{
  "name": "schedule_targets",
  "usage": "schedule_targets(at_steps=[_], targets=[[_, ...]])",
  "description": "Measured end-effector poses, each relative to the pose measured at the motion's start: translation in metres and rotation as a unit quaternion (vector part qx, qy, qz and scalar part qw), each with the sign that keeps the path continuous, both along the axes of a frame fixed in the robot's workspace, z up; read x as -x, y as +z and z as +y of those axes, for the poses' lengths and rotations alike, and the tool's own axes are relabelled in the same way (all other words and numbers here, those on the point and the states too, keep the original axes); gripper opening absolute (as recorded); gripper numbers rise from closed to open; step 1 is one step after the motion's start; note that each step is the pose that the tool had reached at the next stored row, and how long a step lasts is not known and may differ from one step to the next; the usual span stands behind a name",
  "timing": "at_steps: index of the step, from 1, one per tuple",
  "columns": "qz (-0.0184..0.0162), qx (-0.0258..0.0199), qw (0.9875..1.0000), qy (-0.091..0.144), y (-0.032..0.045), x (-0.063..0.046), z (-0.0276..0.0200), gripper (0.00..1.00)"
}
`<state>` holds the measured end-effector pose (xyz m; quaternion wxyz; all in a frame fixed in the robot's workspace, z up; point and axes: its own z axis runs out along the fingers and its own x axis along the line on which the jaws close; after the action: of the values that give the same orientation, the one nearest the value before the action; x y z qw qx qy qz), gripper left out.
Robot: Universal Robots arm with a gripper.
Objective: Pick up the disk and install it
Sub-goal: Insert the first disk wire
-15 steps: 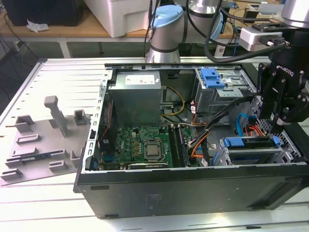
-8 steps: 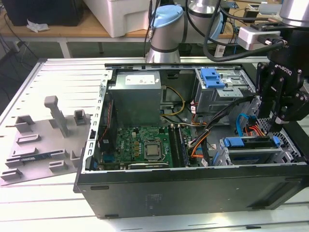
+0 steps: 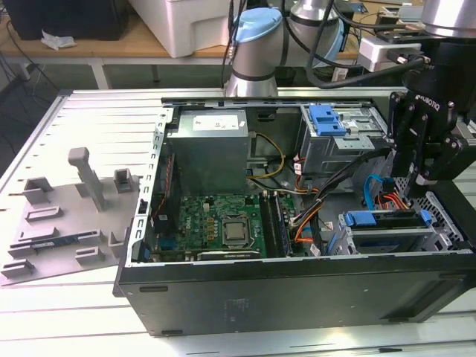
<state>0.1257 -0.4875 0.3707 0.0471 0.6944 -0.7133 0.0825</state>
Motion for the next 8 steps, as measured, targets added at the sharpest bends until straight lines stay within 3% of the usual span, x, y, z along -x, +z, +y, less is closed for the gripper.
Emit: schedule_targets(at_steps=[8], targets=[[0.0013, 0.0000, 0.9997, -0.024, -0.0009, 0.0038, 0.0063, 0.48]])
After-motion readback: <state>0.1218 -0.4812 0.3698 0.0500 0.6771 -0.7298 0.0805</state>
